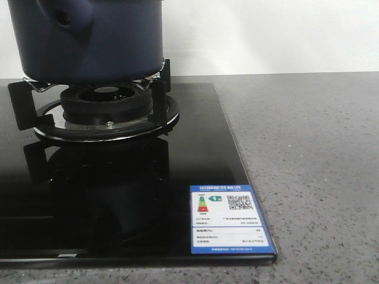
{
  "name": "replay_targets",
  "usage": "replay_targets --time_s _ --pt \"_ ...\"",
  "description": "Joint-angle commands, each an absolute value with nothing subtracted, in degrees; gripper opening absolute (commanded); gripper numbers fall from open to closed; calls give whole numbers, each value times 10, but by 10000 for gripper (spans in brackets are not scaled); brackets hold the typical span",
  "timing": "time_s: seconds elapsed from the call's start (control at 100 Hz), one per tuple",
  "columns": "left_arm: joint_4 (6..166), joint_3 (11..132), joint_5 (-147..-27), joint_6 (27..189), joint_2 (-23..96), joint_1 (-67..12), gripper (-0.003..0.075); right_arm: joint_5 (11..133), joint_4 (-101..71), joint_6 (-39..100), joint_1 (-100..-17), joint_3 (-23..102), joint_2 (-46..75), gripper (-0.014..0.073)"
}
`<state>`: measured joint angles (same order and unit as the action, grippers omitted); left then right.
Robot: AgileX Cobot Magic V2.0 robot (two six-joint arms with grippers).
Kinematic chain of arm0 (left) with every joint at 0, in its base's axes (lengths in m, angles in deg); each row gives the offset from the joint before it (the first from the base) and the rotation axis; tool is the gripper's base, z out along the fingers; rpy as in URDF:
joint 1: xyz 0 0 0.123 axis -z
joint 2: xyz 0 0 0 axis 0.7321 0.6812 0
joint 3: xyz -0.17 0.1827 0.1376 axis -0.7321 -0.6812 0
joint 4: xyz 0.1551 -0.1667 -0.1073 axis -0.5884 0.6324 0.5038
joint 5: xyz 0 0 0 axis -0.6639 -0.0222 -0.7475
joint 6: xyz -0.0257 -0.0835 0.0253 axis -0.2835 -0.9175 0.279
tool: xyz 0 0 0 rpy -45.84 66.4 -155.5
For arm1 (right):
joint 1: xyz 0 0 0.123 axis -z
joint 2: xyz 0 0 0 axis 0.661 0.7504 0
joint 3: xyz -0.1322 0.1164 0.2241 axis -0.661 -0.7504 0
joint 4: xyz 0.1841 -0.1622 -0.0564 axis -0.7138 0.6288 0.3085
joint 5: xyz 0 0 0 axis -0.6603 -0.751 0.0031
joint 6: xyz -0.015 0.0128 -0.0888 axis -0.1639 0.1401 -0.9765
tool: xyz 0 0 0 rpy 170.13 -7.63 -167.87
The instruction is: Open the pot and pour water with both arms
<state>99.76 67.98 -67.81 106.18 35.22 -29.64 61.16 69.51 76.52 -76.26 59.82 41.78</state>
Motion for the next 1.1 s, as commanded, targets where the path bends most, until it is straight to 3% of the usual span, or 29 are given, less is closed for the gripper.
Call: replay_targets --time_s 0.0,0.37,0.68,1.09 --pt "991 703 -633 1063 339 -297 370 675 689 816 -735 580 359 316" --pt "991 703 -633 1063 339 -297 370 877 688 1004 -546 327 209 316" --pt "991 703 -633 1063 339 -297 370 1129 610 1007 -397 164 181 316" --pt "991 703 -633 1063 339 -297 370 1277 565 957 -258 85 237 316"
